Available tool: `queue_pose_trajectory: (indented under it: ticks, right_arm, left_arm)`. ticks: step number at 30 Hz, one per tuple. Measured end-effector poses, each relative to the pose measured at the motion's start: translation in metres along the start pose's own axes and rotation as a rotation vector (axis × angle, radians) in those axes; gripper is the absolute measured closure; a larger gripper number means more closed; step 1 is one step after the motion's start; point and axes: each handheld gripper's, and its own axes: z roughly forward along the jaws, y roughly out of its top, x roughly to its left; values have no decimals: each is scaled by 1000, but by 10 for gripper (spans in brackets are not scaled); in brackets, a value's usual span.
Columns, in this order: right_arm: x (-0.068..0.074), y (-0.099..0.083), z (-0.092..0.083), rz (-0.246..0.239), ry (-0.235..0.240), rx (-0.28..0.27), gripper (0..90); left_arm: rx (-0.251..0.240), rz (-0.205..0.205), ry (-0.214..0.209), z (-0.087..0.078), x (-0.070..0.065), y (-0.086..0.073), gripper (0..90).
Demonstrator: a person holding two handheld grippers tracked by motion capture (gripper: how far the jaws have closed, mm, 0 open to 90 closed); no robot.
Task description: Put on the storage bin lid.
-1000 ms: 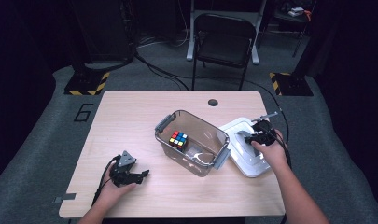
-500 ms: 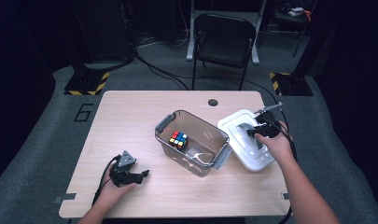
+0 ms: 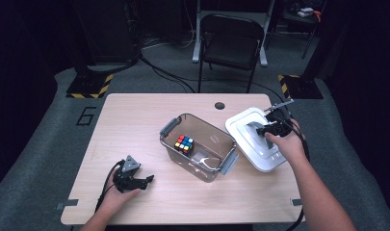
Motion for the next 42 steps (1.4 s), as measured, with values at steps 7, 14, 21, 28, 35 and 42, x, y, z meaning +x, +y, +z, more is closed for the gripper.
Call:
queue_pose_trajectory:
  ticks: [7, 14, 21, 28, 35, 42]
  right_arm:
    - [-3, 6, -8, 0, -6, -12, 668]
    - [-4, 13, -21, -17, -16, -29, 668]
    - [3, 23, -37, -40, -20, -51, 668]
    - [22, 35, -46, -82, 11, -70, 668]
    - [49, 47, -43, -136, 58, -75, 668]
    - [73, 57, -32, -173, 95, -69, 668]
  left_arm:
    - [3, 4, -1, 0, 0, 0, 229]
    - [-2, -7, -2, 0, 0, 0, 229]
    - [-3, -6, -2, 0, 0, 0, 229]
    - [-2, -3, 0, 0, 0, 0, 229]
    - [-2, -3, 0, 0, 0, 0, 229]
    - [-2, -4, 0, 0, 0, 0, 229]
